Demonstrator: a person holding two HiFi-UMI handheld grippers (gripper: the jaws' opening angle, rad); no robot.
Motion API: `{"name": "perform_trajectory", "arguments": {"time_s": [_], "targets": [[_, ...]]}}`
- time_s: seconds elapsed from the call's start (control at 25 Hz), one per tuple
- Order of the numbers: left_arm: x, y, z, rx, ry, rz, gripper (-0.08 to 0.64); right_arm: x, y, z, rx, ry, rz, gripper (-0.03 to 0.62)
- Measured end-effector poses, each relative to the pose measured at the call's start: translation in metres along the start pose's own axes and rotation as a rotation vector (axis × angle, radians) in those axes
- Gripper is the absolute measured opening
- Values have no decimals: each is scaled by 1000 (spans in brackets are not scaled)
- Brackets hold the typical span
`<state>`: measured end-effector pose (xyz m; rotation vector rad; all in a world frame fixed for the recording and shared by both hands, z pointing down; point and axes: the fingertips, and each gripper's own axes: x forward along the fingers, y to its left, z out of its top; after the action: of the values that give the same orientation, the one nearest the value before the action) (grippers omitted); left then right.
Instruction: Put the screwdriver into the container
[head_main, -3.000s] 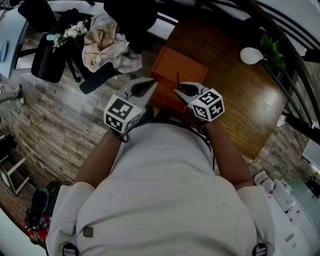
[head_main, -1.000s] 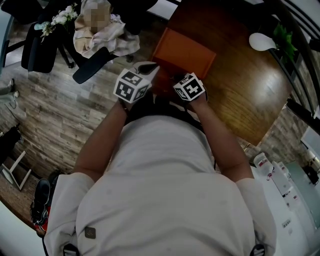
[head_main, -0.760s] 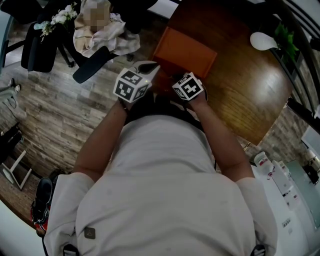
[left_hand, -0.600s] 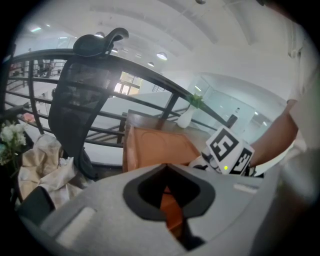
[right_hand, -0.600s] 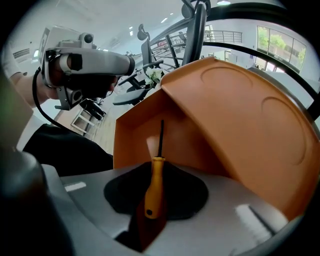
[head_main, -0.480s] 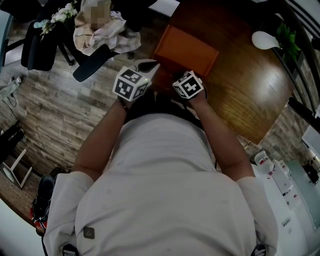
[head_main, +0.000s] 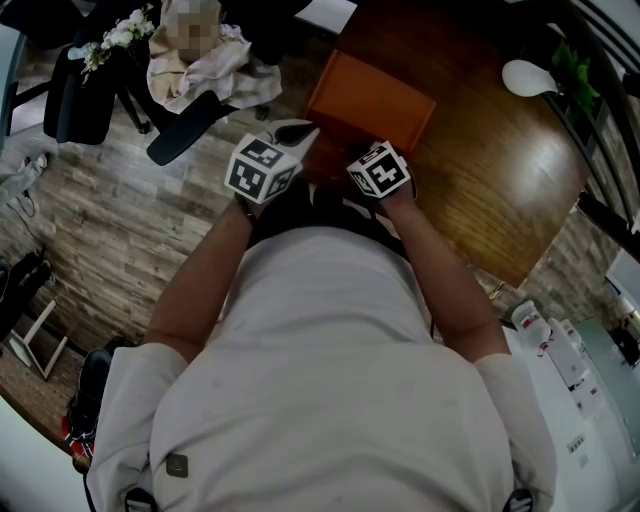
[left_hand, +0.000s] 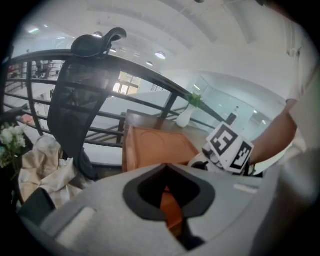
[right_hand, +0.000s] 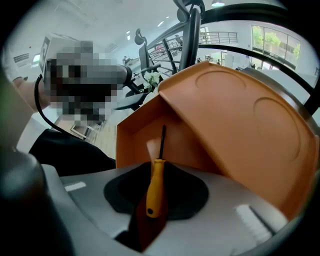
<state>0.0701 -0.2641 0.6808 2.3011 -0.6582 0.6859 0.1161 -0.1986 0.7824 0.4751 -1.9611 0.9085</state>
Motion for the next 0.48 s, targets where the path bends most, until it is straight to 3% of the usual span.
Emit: {"name": "perform_trajectory", "arguments": {"time_s": [0.48], "targets": [[-3,-23,15,28,-27,-5,5,-52,0,19,25,-144,-23,31]]}}
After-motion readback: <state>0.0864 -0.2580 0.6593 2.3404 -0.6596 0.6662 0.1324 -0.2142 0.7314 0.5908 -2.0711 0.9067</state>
